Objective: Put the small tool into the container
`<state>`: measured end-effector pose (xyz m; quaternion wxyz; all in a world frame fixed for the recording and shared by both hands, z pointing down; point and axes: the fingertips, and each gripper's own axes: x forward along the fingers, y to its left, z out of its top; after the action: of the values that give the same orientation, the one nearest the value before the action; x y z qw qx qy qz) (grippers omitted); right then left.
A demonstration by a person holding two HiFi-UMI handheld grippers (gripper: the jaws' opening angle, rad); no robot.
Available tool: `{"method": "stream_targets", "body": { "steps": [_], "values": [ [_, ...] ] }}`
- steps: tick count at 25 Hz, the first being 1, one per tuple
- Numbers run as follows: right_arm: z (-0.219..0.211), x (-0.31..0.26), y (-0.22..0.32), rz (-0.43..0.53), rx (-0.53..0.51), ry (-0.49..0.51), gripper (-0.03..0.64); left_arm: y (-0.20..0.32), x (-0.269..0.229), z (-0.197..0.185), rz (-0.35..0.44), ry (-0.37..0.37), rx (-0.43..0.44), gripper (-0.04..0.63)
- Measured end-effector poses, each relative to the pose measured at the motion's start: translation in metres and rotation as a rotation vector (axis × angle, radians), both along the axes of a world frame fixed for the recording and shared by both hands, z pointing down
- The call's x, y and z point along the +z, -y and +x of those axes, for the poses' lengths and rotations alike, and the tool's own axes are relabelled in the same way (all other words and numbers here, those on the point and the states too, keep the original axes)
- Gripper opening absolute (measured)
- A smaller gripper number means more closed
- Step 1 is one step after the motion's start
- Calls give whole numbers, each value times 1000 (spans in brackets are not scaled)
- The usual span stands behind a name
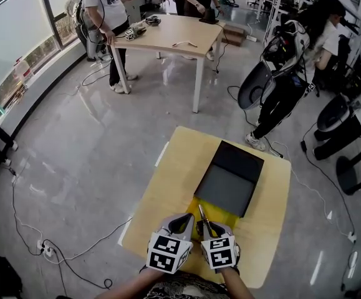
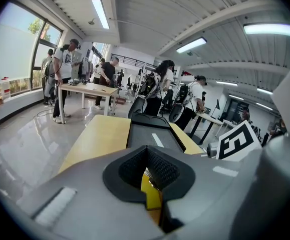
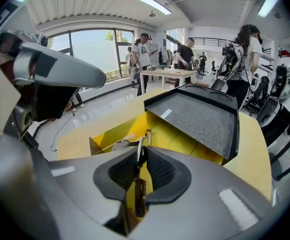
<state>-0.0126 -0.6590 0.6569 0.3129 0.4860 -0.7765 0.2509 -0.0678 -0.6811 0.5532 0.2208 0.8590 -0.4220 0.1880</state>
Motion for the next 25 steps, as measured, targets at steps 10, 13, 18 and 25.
{"method": "stream_targets", "body": {
  "steps": [10, 13, 18, 25],
  "values": [
    [1, -17, -11, -16, 16, 38, 55, -11, -16, 1, 7, 2, -4, 17],
    [-3, -31, -15, 4, 13, 54, 57, -16, -24, -1, 12, 3, -6, 17],
    [-12, -51, -36, 33, 7, 79, 58, -39, -36, -7, 28, 2, -9, 17],
    [-14, -73, -51, 80, 21, 118, 52, -58, -43, -5, 41, -4, -6, 17]
  ]
}}
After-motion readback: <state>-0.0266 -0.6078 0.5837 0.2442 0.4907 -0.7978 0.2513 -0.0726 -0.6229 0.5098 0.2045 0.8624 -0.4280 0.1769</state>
